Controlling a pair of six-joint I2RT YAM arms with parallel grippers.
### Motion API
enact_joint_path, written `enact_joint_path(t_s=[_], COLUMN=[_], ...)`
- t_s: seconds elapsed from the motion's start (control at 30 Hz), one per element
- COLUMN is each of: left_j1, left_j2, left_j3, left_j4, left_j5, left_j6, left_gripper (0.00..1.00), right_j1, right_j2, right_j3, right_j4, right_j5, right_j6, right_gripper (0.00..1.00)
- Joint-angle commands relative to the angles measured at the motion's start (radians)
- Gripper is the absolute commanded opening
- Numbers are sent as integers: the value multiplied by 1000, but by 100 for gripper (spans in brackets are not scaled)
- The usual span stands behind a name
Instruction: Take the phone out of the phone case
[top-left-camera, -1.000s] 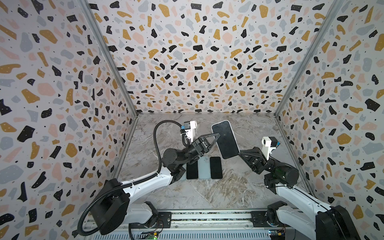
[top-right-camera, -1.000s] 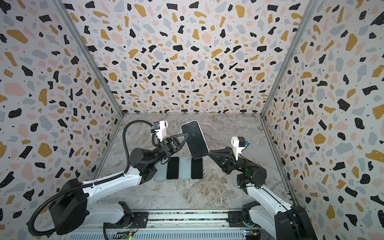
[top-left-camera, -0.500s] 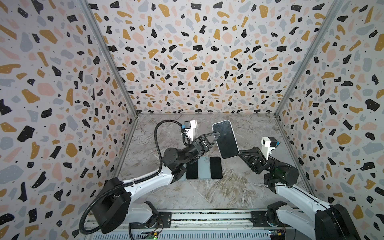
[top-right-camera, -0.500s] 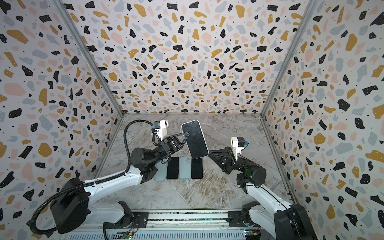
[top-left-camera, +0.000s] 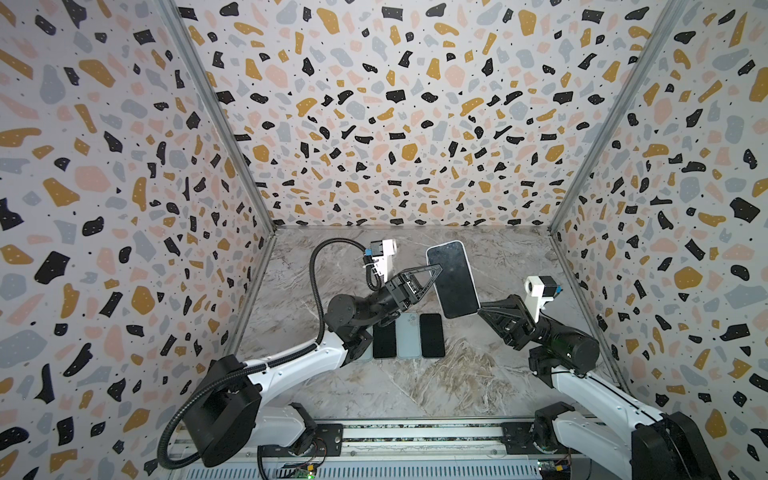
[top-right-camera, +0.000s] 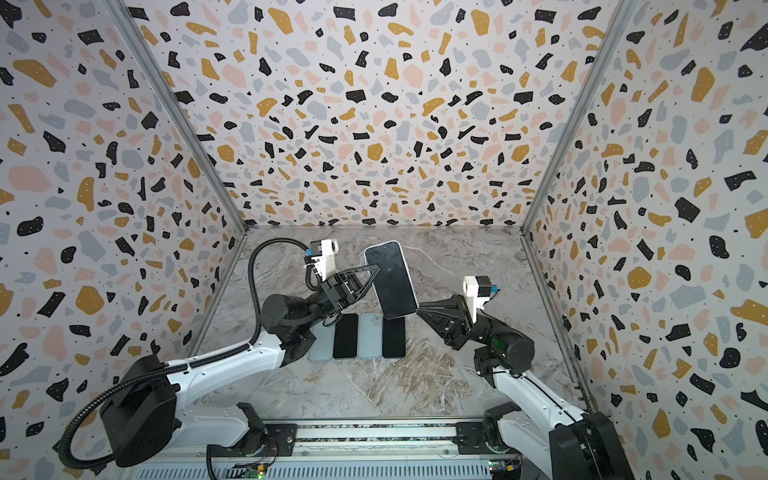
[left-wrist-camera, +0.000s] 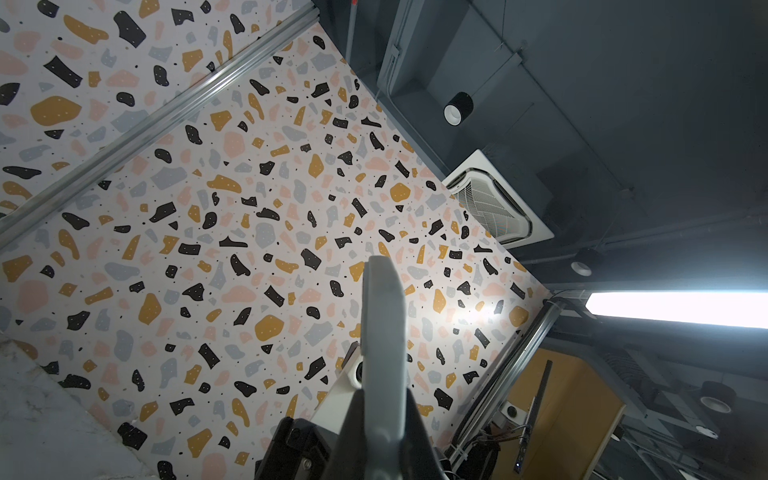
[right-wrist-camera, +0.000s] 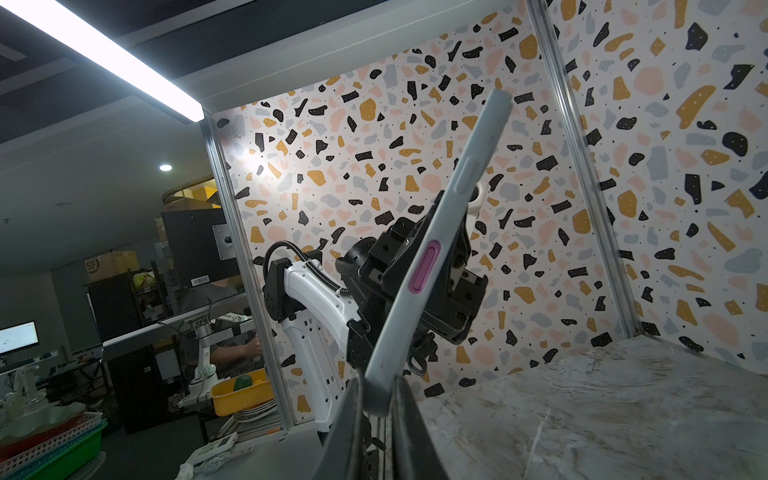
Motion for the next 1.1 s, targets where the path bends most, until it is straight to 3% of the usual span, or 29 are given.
enact_joint_path(t_s=[0.0, 0.6, 0.77, 1.07], left_j1=[-22, -33, -33, -31], left_j2=[-23, -24, -38, -25], left_j3=[74, 90, 85, 117], left_j4=[187, 158, 116, 90], left_j5=[22, 48, 32, 50], left_j6=[-86, -65, -35, -21], left_gripper=[0, 0, 0, 0], right_j1=[-7, -10, -19, -28], right_j2=[12, 91, 58, -118], right_j3=[-22, 20, -3, -45], right_j4=[75, 158, 185, 191], right_j5=[-46, -34, -50, -53], right_j6=[-35, 9, 48, 147], right_gripper=[15, 23, 45, 59])
